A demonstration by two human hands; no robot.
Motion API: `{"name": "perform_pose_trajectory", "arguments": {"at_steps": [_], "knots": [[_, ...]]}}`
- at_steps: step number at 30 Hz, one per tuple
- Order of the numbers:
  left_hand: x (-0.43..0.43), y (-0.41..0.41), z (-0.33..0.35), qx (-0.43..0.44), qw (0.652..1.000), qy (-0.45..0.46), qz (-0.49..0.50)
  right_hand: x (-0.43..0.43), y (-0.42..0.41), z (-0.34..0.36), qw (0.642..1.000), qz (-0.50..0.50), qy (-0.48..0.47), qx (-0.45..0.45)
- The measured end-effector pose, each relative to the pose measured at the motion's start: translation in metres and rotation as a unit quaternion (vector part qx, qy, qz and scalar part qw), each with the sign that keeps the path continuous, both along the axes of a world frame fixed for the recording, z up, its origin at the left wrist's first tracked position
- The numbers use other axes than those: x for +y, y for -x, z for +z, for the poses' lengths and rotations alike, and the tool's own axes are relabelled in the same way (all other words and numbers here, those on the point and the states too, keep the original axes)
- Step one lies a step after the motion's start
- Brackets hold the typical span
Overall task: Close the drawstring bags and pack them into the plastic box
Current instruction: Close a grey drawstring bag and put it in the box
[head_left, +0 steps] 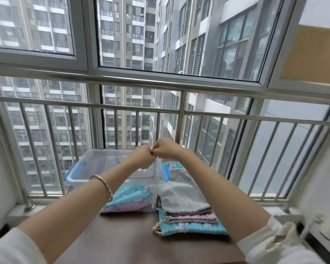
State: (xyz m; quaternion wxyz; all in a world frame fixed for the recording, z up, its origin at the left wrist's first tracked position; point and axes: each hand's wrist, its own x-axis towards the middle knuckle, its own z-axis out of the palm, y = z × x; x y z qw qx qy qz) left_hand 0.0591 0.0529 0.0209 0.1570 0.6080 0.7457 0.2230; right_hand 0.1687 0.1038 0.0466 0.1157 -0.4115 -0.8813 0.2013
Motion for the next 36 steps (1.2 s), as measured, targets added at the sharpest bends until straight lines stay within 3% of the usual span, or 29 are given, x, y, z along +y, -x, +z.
{"name": "perform_pose_trajectory", "arguments": {"at_steps": [3, 9, 17, 25, 27, 30, 36], "knots": [[-0.012, -0.049, 0.006, 0.021, 0.998, -0.031, -0.047, 0.000, -0.051, -0.002, 0.999, -0.030, 0.029, 0.011], [-0.030, -0.118, -0.023, 0.004, 0.989, 0.050, -0.137, -0.015, -0.125, -0.055, 0.989, -0.073, 0.110, -0.068], [-0.051, -0.127, -0.083, 0.249, 0.955, 0.082, -0.135, -0.033, -0.155, -0.110, 0.963, -0.128, 0.095, -0.219], [-0.057, -0.121, -0.092, 0.297, 0.943, 0.055, -0.137, -0.037, -0.157, -0.121, 0.965, -0.167, 0.019, -0.199], [-0.059, -0.119, -0.092, 0.288, 0.948, 0.039, -0.132, -0.036, -0.156, -0.116, 0.972, -0.176, -0.008, -0.157], [-0.057, -0.119, -0.088, 0.213, 0.972, -0.036, -0.093, -0.031, -0.152, -0.101, 0.975, -0.211, -0.067, -0.022], [-0.045, -0.119, -0.055, 0.024, 0.987, -0.151, -0.052, -0.024, -0.138, -0.050, 0.932, -0.232, -0.162, 0.226]]}}
